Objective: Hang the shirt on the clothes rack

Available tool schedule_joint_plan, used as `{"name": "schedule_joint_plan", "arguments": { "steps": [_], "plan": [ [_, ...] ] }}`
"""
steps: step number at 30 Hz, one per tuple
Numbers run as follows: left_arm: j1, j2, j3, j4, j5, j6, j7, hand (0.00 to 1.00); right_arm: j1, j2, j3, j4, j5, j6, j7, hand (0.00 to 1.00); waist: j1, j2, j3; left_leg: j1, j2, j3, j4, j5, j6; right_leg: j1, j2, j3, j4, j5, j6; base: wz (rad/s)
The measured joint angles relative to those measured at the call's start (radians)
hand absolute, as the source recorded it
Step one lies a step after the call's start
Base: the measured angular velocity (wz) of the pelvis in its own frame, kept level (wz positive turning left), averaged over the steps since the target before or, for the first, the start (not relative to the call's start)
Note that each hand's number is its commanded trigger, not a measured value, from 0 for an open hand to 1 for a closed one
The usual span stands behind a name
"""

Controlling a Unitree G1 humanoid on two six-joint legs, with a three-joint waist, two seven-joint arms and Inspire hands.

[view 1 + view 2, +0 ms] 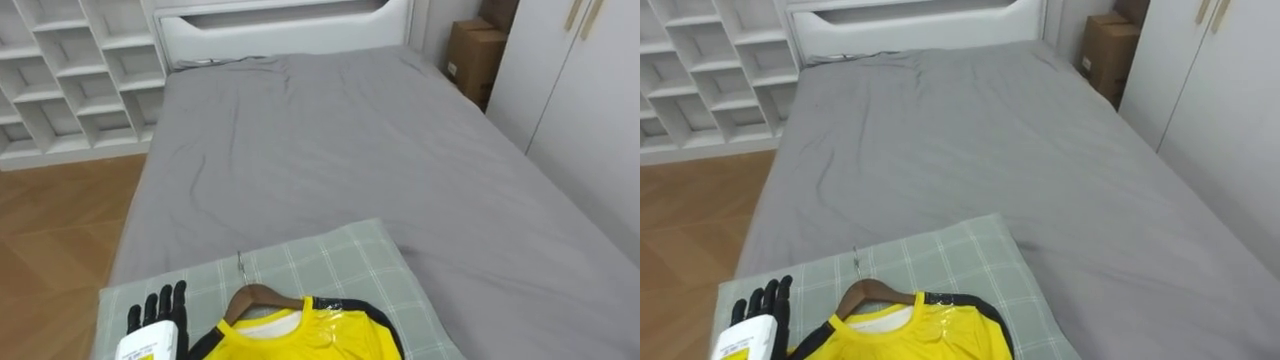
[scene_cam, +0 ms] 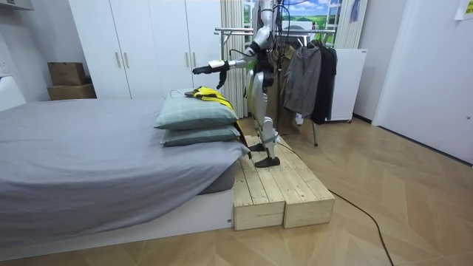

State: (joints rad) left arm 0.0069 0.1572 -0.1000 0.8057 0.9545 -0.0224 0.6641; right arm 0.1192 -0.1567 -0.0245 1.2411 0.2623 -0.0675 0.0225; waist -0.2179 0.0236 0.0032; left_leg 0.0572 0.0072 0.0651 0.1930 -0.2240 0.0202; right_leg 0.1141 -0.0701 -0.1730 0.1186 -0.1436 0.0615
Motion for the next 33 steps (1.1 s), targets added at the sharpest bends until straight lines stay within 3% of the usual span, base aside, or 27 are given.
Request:
{"name": "schedule_joint_plan", "arguments": {
  "steps": [5,14,20,25,29,33],
  "plan": [
    [-0.003,0.001,-0.003,0.001,-0.026,0.0,-0.001,0.0,0.001,0.0,0.0,-0.002,-0.003,0.004,-0.017,0.0,-0.006,0.0,-0.0058,0.003,0.0,0.01,-0.006,0.0,0.0,-0.004,0.0,0.012,0.001,0.001,-0.001,-0.07],
    [-0.017,0.018,-0.002,0.001,-0.029,0.0,-0.009,0.0,0.011,0.0,-0.039,0.002,-0.1,0.008,-0.057,0.0,-0.025,0.003,-0.0068,0.012,0.001,0.021,-0.011,0.0,0.0,-0.004,0.001,0.032,0.001,0.001,-0.001,-0.04],
    [-0.019,0.019,-0.002,0.002,-0.076,0.001,-0.02,0.0,0.026,-0.004,-0.038,0.033,-0.157,0.057,-0.063,0.0,-0.029,-0.001,-0.0025,0.013,0.001,0.027,-0.015,0.0,0.0,-0.011,0.001,0.04,0.007,0.001,-0.001,-0.03],
    [-0.109,0.035,0.0,0.103,-0.099,0.003,-0.019,0.0,0.017,-0.006,-0.025,0.047,-0.163,0.094,-0.063,0.0,-0.025,-0.001,0.002,-0.022,0.004,0.038,-0.004,0.0,0.001,-0.053,0.003,0.058,0.022,0.003,-0.005,-0.09],
    [-0.173,0.069,0.0,0.119,-0.099,0.002,-0.019,0.0,0.02,-0.004,-0.017,0.042,-0.152,0.105,-0.065,0.0,-0.027,-0.012,0.0083,-0.055,0.007,0.04,0.011,0.0,0.001,-0.086,0.004,0.052,0.035,0.004,-0.006,0.0],
    [-0.192,0.072,-0.002,0.127,-0.098,0.001,-0.019,0.0,0.015,-0.007,0.005,0.042,-0.151,0.105,-0.065,0.0,-0.033,-0.022,0.0021,-0.087,0.01,0.039,0.025,0.0,0.001,-0.116,0.003,0.045,0.044,0.004,-0.006,0.0]
  ]
}}
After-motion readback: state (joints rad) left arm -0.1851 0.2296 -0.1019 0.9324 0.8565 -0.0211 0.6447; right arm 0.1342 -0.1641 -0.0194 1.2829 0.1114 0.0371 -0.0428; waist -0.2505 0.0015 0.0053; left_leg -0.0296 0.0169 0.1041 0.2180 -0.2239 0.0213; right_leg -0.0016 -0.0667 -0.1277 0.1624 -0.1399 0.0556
